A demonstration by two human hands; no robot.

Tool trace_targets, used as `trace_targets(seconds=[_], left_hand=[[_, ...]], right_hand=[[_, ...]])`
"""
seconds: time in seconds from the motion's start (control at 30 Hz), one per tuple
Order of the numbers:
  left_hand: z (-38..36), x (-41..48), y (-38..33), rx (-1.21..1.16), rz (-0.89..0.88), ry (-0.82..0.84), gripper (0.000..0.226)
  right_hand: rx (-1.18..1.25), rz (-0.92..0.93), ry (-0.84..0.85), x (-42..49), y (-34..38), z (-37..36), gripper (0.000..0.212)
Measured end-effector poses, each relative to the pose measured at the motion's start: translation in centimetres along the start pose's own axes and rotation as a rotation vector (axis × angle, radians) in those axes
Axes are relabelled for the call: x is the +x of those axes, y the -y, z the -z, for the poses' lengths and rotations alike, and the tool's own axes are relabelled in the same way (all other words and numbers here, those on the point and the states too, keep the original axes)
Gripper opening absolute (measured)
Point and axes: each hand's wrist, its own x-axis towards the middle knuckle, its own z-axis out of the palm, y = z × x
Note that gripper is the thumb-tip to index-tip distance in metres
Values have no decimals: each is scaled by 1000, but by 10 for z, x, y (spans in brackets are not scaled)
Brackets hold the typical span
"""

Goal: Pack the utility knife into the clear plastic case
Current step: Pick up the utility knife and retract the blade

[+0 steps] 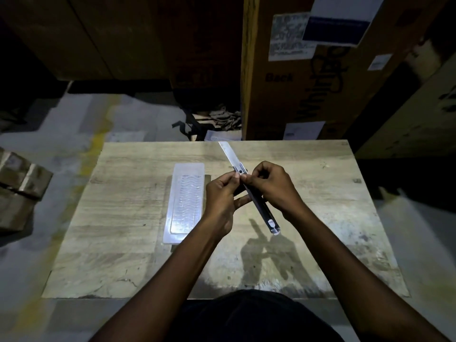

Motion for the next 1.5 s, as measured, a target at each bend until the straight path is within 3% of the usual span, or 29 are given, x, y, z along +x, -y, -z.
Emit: trace_targets(seconds=[0.47, 0.7, 1.07, 1.5], left_hand=[[12, 1, -26, -128, -59, -166, 22], [13, 1, -27, -166, -54, -182, 18], [6, 4, -28, -148, -35, -153, 21], [-7, 1, -21, -151, -51, -219, 17]], right_hand=[[120, -121, 143, -19, 2, -11, 38], [108, -156, 200, -34, 0, -10, 30], [132, -153, 190, -48, 3, 1, 36], [418, -105, 213, -58, -7, 1, 28]])
